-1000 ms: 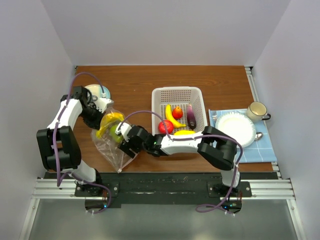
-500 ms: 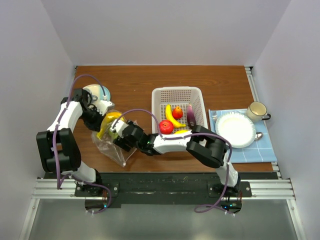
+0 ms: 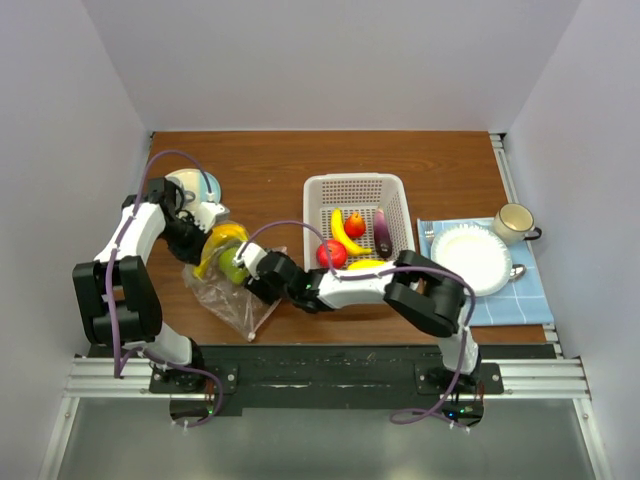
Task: Open the zip-top bag and remove the fake food
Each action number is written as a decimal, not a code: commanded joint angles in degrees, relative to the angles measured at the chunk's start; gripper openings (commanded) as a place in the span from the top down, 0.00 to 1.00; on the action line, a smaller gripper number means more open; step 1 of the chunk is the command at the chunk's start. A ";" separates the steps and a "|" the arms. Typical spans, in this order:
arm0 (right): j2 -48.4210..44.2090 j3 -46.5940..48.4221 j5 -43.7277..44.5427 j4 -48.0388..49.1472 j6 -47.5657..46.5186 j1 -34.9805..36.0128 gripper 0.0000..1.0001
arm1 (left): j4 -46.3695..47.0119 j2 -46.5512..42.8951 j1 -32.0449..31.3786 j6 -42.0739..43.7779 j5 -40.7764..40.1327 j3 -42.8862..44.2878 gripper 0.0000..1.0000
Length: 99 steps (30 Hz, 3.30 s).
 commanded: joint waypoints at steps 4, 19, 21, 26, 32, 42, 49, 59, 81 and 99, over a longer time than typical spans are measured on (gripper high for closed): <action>-20.84 -6.02 -7.05 -5.72 1.98 -0.16 0.67 | 3.53 3.08 -0.16 1.47 -5.54 -3.63 1.00; -35.38 -17.73 23.68 -14.33 10.85 -12.82 0.63 | -9.73 -0.70 -0.16 3.31 11.92 8.84 1.00; -33.35 -15.70 26.14 -16.62 11.90 -12.91 0.18 | -12.54 -0.62 -0.16 4.71 14.92 11.12 1.00; -33.85 -14.37 22.92 -16.12 12.88 -12.82 0.01 | -19.14 -0.87 -0.16 7.36 21.70 16.49 1.00; -41.16 -18.69 13.59 -9.16 6.82 -8.17 0.01 | -17.83 -1.23 -0.25 7.89 16.35 12.91 1.00; -32.21 -14.99 6.74 -10.57 5.93 2.12 0.76 | -2.10 -0.88 0.45 4.55 1.06 -0.63 1.00; -26.05 -13.68 3.05 -7.49 5.76 4.14 0.83 | 4.50 0.17 0.72 4.29 -6.50 -4.42 1.00; -18.32 -8.67 -13.11 -7.05 5.04 5.02 0.60 | 4.68 1.05 0.72 2.53 -4.93 -3.72 1.00; 2.16 9.95 0.57 6.05 0.84 4.67 0.10 | 1.51 2.90 0.19 3.93 -1.24 -4.60 1.00; 12.72 16.83 2.78 4.99 0.83 2.48 0.07 | -6.66 7.38 -0.07 9.82 1.58 -5.39 1.00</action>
